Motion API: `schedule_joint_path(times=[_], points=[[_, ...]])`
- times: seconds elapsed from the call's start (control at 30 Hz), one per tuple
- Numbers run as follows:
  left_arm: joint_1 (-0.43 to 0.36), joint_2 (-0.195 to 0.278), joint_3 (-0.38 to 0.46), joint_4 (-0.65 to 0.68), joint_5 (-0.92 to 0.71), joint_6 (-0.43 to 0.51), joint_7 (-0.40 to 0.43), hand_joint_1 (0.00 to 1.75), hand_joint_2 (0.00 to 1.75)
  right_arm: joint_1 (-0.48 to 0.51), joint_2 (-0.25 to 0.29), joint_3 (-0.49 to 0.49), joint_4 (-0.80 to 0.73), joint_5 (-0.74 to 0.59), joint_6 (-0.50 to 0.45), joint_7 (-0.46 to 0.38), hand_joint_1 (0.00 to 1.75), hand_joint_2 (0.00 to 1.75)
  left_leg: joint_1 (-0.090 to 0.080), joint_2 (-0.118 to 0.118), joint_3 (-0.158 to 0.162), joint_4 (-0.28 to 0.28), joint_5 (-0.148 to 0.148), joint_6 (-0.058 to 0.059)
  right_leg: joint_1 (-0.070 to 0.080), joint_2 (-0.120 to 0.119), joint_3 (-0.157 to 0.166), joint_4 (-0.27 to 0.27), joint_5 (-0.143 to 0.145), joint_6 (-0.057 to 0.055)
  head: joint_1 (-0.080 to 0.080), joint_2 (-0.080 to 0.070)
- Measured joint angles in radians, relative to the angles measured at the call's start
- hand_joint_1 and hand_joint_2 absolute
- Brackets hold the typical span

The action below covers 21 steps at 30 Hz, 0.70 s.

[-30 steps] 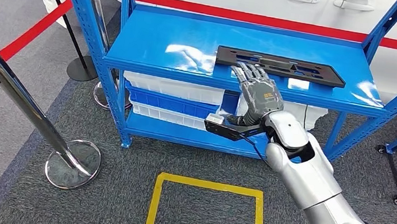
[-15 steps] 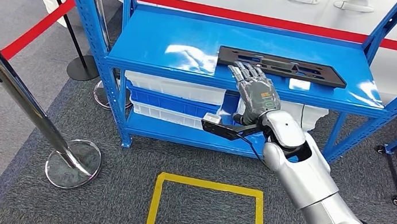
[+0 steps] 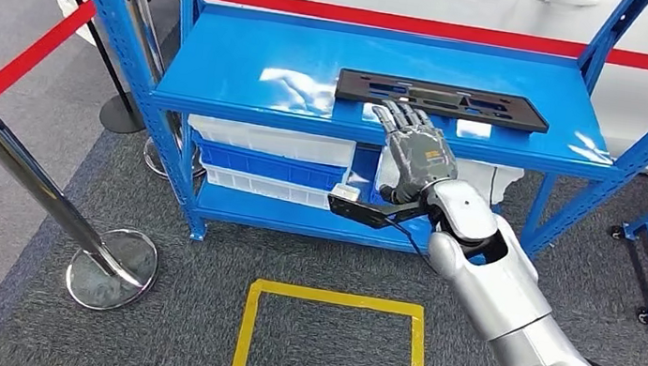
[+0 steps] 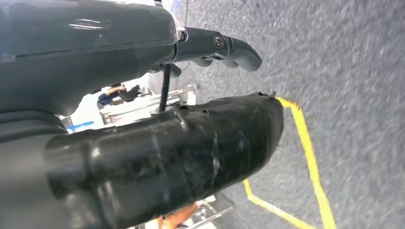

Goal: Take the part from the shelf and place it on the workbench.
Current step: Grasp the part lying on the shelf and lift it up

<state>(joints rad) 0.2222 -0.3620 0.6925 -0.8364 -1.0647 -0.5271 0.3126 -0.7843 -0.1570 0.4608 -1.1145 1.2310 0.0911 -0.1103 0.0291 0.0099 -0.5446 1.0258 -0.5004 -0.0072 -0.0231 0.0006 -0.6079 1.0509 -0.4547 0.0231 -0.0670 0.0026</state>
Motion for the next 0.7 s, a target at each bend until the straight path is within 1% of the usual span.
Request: schedule_joint_path(times=[0.03,0.07,0.1,0.17,0.2,0.23,0.27,0.3,0.33,0.37,0.4,0.43,0.47,0.5,0.53,0.57,0.6,0.63,0.67,0.7], points=[[0.0,0.0,0.0,0.0,0.0,0.0,0.0,0.0,0.0,-0.001,0.0,0.0,0.0,0.0,0.0,0.0,0.0,1.75,0.001,0.0,-0.003,0.007,-0.006,-0.004,-0.001,0.001,0.001,-0.002,0.001,-0.008,0.0,0.0],[0.0,0.0,0.0,0.0,0.0,0.0,0.0,0.0,0.0,-0.003,0.001,0.0,0.0,0.0,0.0,0.001,0.0,1.75,0.003,0.0,-0.012,0.028,-0.021,-0.006,-0.002,0.001,0.003,-0.005,0.002,-0.017,0.0,0.0],[0.0,0.0,0.0,0.0,0.0,0.0,0.0,0.0,0.0,-0.004,0.002,0.0,0.0,0.0,0.0,0.001,0.0,1.75,0.003,-0.001,-0.034,0.073,-0.046,-0.008,-0.003,0.001,0.005,-0.008,0.003,-0.025,0.0,0.0],[0.001,0.001,-0.001,0.0,0.0,0.0,0.0,0.0,0.0,-0.003,0.005,0.0,0.0,0.0,0.0,0.001,0.0,1.75,0.002,-0.002,-0.1,0.204,-0.102,-0.008,0.002,0.002,0.005,-0.009,0.002,-0.034,0.0,0.0],[0.001,0.001,-0.001,0.0,0.0,0.0,0.0,0.0,0.0,-0.001,0.005,0.0,0.0,0.0,0.0,0.001,0.0,1.75,0.001,-0.002,-0.132,0.26,-0.116,-0.007,0.005,0.002,0.005,-0.008,0.001,-0.036,0.0,0.0],[0.001,0.001,-0.001,0.0,0.0,0.0,0.0,0.0,0.0,0.0,0.006,0.0,0.0,0.0,0.0,0.001,0.0,1.75,0.0,-0.003,-0.149,0.284,-0.112,-0.006,0.008,0.003,0.005,-0.007,0.0,-0.037,0.0,0.0],[0.002,0.001,-0.001,0.0,-0.001,0.0,0.0,0.0,0.0,0.0,0.006,0.0,0.0,0.0,0.0,0.001,0.0,1.75,0.0,-0.003,-0.148,0.271,-0.088,-0.003,0.01,0.004,0.006,-0.005,-0.001,-0.038,0.0,0.0],[0.002,0.001,-0.001,0.0,-0.001,0.0,0.0,0.0,0.0,0.0,0.006,0.0,0.0,0.0,0.0,0.001,0.0,1.75,-0.001,-0.003,-0.13,0.222,-0.05,0.001,0.011,0.005,0.007,-0.003,-0.003,-0.038,0.0,0.0],[0.002,0.001,-0.001,0.0,-0.001,0.0,0.0,0.0,0.0,0.0,0.007,0.0,0.0,0.0,0.0,0.001,0.0,1.75,-0.002,-0.005,-0.103,0.155,-0.014,0.007,0.011,0.007,0.008,-0.001,-0.005,-0.037,0.0,0.0],[0.002,0.001,-0.001,0.0,-0.001,0.0,0.0,0.0,0.0,-0.001,0.007,0.0,0.0,0.0,0.0,0.001,0.0,1.75,-0.004,-0.007,-0.077,0.093,0.012,0.011,0.013,0.008,0.008,0.003,-0.007,-0.035,0.0,0.0],[0.002,0.001,-0.001,0.0,-0.001,0.0,0.0,0.0,0.0,-0.002,0.008,0.0,0.0,0.0,0.0,0.001,0.0,1.75,-0.006,-0.009,-0.058,0.051,0.024,0.014,0.014,0.009,0.006,0.004,-0.008,-0.031,0.0,0.0],[0.002,0.001,-0.001,0.0,-0.001,0.0,0.0,0.0,0.0,-0.002,0.008,0.0,0.0,0.0,0.0,0.001,0.0,1.75,-0.009,-0.011,-0.05,0.029,0.026,0.017,0.015,0.01,0.004,0.005,-0.008,-0.026,0.0,0.0],[0.002,0.002,-0.002,0.0,-0.002,0.0,0.0,0.0,0.0,-0.002,0.008,0.0,0.0,0.0,0.0,0.001,0.0,1.75,-0.012,-0.011,-0.048,0.024,0.024,0.018,0.016,0.011,0.003,0.003,-0.006,-0.021,0.0,0.0],[0.002,0.001,-0.002,0.0,-0.002,0.0,0.0,0.0,0.0,-0.002,0.008,0.0,0.0,0.0,0.0,0.001,0.0,1.75,-0.011,-0.011,-0.047,0.021,0.027,0.022,0.015,0.012,0.003,0.001,-0.004,-0.015,0.0,0.0],[0.003,0.001,-0.002,-0.001,-0.002,0.0,0.0,0.0,0.0,-0.002,0.008,0.0,0.0,0.0,0.0,0.001,0.0,1.75,-0.01,-0.01,-0.046,0.015,0.031,0.026,0.014,0.011,0.003,0.002,-0.007,-0.011,0.0,0.0],[0.003,0.0,-0.003,-0.001,-0.002,0.0,0.0,0.0,0.0,-0.004,0.007,0.0,0.0,0.0,0.0,0.001,0.0,1.75,-0.007,-0.008,-0.043,0.009,0.035,0.032,0.013,0.01,-0.002,0.016,-0.018,-0.006,0.001,0.0],[0.003,0.0,-0.003,-0.002,-0.002,0.0,0.0,0.0,0.0,-0.005,0.007,0.0,0.0,0.0,0.0,0.001,0.0,1.75,-0.005,-0.006,-0.041,0.004,0.038,0.038,0.012,0.009,-0.017,0.049,-0.04,-0.002,0.001,0.0],[0.003,0.0,-0.003,-0.002,-0.002,0.0,0.0,0.0,0.0,-0.005,0.007,0.0,0.0,0.0,0.0,0.001,0.0,1.75,-0.005,-0.004,-0.04,0.001,0.04,0.04,0.01,0.007,-0.04,0.101,-0.07,0.002,0.001,0.0],[0.002,0.0,-0.003,-0.002,-0.002,0.0,0.0,0.0,0.0,-0.004,0.007,0.0,0.0,0.0,0.0,0.001,0.0,1.75,-0.005,-0.003,-0.041,0.001,0.04,0.042,0.009,0.006,-0.07,0.165,-0.101,0.006,0.001,0.0],[0.002,0.0,-0.003,-0.002,-0.002,0.0,0.0,0.0,0.0,-0.002,0.007,0.0,0.001,0.0,0.0,0.0,0.0,1.75,-0.006,-0.002,-0.041,0.001,0.04,0.043,0.009,0.005,-0.097,0.222,-0.122,0.01,0.001,0.0]])
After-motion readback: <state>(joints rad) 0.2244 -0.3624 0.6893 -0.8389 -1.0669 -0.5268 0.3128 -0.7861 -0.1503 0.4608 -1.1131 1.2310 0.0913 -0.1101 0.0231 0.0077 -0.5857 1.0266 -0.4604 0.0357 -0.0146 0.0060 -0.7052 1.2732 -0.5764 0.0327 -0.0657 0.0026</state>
